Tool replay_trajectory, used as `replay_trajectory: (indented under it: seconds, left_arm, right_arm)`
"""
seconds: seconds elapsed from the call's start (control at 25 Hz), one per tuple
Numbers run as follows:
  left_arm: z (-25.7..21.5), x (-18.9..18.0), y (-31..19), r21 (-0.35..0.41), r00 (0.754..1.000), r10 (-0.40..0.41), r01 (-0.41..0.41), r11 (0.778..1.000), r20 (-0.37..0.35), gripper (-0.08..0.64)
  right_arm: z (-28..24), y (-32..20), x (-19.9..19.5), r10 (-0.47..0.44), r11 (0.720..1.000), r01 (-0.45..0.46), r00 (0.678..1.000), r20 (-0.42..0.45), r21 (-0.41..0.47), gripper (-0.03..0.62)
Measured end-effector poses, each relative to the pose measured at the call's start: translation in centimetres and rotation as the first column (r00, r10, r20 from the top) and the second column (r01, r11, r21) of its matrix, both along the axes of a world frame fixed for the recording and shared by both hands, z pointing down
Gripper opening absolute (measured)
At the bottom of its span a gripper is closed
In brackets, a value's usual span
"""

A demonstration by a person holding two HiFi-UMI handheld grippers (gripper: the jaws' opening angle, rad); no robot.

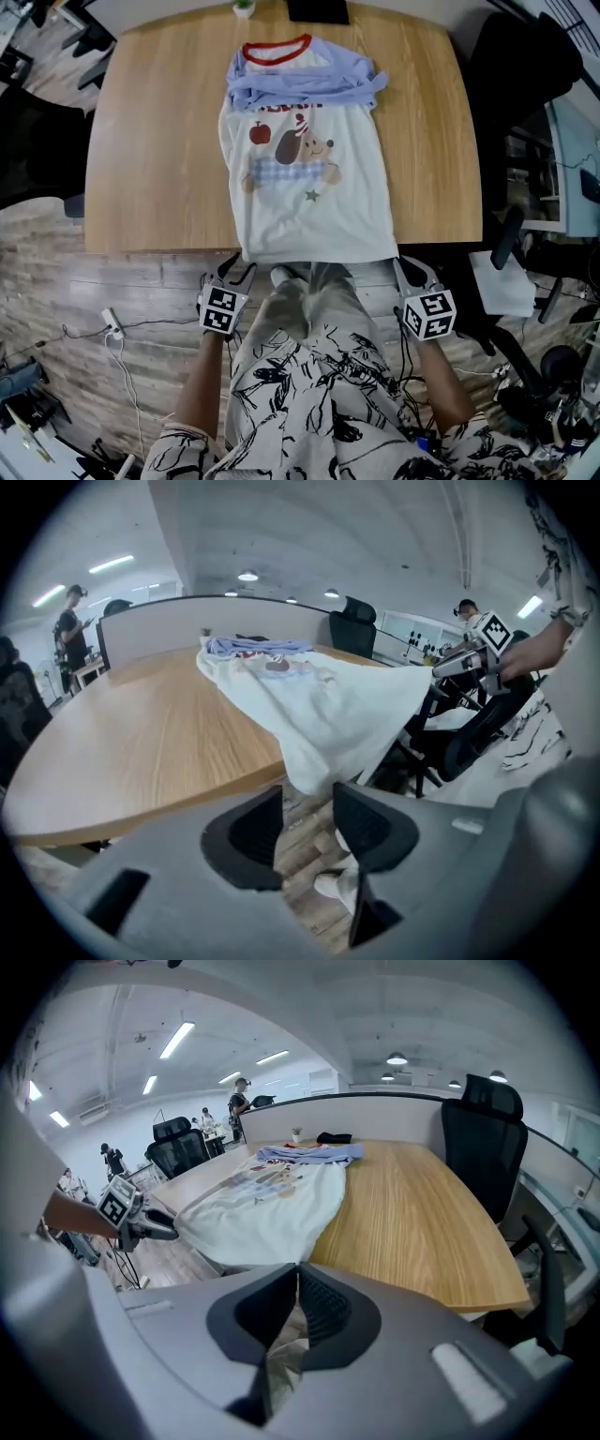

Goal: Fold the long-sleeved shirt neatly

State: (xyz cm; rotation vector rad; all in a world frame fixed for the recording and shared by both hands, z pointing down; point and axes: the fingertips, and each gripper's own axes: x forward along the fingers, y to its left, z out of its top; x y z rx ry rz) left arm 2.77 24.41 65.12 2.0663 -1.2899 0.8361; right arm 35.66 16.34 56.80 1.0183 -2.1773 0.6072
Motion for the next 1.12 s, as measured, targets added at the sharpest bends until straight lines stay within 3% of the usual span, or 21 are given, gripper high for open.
replay_trajectory:
  seconds: [0.16,0.36,0.64,0.88,1.12]
  left_arm:
    - [-1.4,-0.2,-1.3,0.084,0.999,0.005,-0.009,0.996,0.050,0.018]
    - [-6.0,-0.3,1.3,0.120,0.995,0.000,-0.011,0.993,0.098,0.018]
    - [-12.5,0.3,3.4,0.116,0.997,0.002,-0.010,0.993,0.075,0.018]
    - [-17.2,-0.6,-0.1,0.168,0.999,-0.020,0.012,0.986,0.044,0.018]
    - [-23.2,-2.8,-8.0,0.223,1.000,-0.013,0.007,0.975,0.028,0.018]
  right_arm:
    - [-0.3,0.1,-0.3,-0.004,1.000,0.004,1.000,-0.005,0.015,0.020]
    - [-2.2,0.6,0.0,0.013,0.998,-0.015,0.999,0.039,0.054,0.020]
    - [-5.4,1.6,0.3,0.010,0.994,-0.019,0.997,0.082,0.105,0.020]
    - [-10.3,-1.5,-1.4,0.012,0.989,-0.043,0.975,0.220,0.138,0.020]
    - [-17.8,-10.5,-4.6,-0.069,0.973,-0.007,0.944,0.322,0.231,0.020]
